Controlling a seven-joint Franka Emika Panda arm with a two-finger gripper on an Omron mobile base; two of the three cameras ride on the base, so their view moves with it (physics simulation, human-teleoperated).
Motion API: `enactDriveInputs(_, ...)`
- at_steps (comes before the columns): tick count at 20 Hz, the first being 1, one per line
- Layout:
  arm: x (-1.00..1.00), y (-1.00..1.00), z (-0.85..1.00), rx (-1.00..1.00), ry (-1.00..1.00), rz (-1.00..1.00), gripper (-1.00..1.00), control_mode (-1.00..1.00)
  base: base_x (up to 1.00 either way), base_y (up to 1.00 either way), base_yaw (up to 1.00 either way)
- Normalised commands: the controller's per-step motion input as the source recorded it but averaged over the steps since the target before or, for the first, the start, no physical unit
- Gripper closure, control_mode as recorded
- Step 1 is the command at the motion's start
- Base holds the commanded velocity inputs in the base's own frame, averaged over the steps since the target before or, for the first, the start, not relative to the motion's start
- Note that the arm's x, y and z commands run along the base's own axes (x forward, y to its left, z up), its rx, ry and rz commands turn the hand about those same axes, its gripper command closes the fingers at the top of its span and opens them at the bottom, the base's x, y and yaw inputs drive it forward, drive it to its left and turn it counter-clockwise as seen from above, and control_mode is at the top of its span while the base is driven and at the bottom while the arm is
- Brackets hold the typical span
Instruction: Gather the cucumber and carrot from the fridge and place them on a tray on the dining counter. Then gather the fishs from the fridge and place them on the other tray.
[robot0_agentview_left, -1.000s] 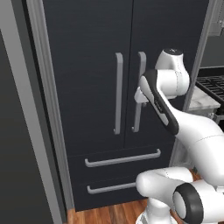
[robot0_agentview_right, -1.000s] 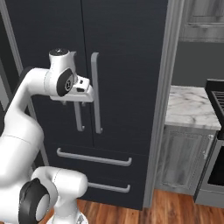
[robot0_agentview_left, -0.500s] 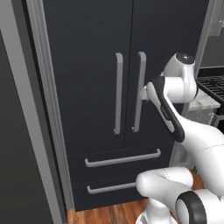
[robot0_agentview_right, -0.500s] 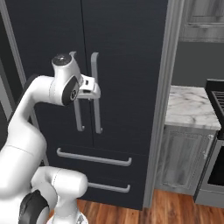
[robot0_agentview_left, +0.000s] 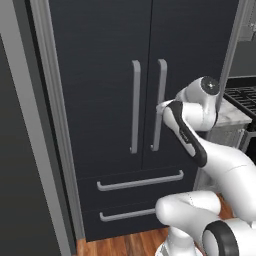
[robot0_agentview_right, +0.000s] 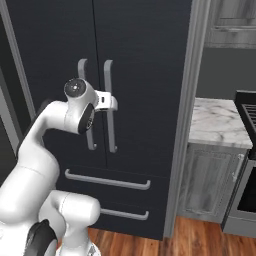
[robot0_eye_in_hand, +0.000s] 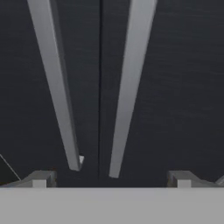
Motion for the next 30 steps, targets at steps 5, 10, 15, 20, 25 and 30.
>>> enactDriveInputs(5,0.43,0.14,0.07,0.00,0.00,-0.01,-1.00,-1.00,0.00,0.00,0.00)
enactDriveInputs(10,0.45,-0.06,0.01,0.00,0.00,0.00,-1.00,-1.00,0.00,0.00,0.00)
enactDriveInputs(15,0.52,-0.03,0.00,0.00,0.00,0.00,-1.00,-1.00,0.00,0.00,0.00)
enactDriveInputs(20,0.51,0.00,0.00,0.00,0.00,0.00,-1.00,-1.00,0.00,0.00,0.00)
enactDriveInputs(25,0.41,0.00,0.00,0.00,0.00,0.00,-1.00,-1.00,0.00,0.00,0.00)
enactDriveInputs(30,0.38,-0.04,0.00,0.00,0.00,0.00,-1.00,-1.00,0.00,0.00,0.00)
